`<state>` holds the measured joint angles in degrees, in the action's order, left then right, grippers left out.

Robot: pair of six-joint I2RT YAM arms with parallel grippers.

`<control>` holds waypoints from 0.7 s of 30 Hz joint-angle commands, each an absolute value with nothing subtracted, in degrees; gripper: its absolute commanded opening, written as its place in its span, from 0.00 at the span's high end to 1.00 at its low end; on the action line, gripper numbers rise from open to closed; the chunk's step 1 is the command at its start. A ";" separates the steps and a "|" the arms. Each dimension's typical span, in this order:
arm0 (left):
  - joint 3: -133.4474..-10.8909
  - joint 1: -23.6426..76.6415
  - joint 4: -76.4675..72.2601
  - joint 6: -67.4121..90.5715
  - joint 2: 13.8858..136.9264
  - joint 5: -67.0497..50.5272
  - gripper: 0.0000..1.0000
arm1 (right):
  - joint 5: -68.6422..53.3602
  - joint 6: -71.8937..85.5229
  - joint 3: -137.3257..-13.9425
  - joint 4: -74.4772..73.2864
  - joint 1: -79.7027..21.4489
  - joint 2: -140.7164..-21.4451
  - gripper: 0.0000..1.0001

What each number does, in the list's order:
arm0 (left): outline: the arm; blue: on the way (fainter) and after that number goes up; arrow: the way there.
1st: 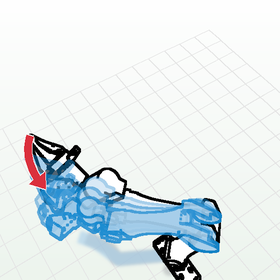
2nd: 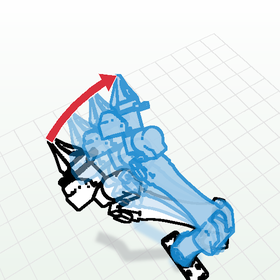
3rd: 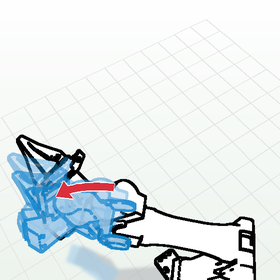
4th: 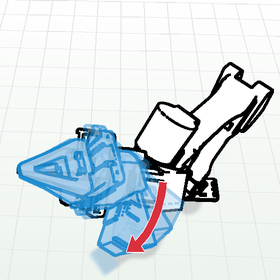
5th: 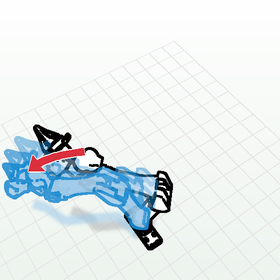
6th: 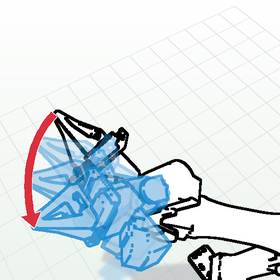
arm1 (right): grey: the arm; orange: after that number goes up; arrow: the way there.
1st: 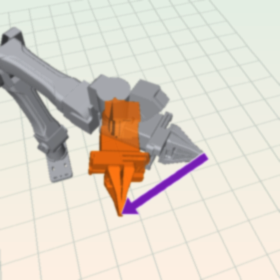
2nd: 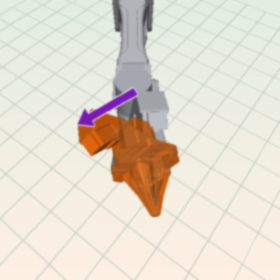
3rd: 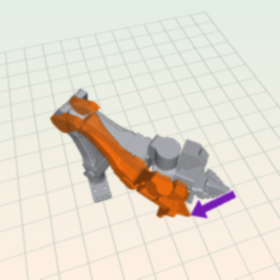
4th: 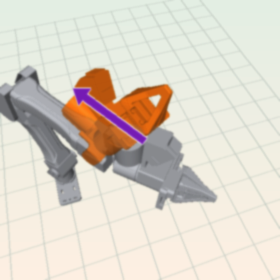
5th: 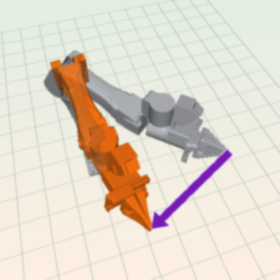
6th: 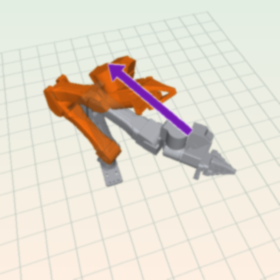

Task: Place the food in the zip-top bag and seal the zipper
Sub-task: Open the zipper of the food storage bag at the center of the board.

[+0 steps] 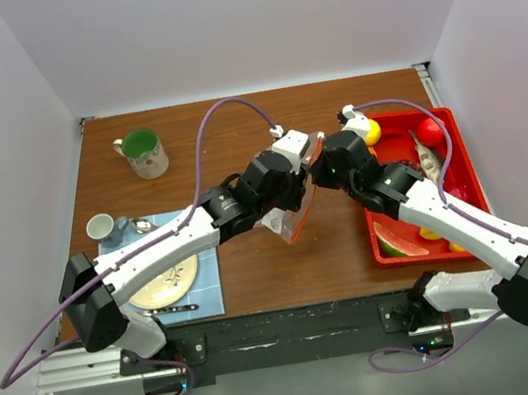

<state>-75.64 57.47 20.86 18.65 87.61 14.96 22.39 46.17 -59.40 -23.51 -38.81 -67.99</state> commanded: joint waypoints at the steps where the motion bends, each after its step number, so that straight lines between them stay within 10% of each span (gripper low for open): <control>1: -76.11 58.27 17.23 18.81 89.12 12.66 0.50 | 23.73 45.18 -62.32 -25.49 -38.58 -67.33 1.00; 7: -76.55 58.80 17.40 19.69 90.79 17.22 0.59 | 23.20 45.53 -62.40 -25.58 -38.58 -67.15 1.00; 12: -76.11 58.80 17.93 22.49 89.39 25.64 0.99 | 24.34 44.56 -62.23 -26.63 -38.58 -66.62 1.00; 21: -74.80 58.80 18.28 25.57 85.52 34.62 1.00 | 26.45 43.07 -59.59 -27.60 -37.88 -65.04 1.00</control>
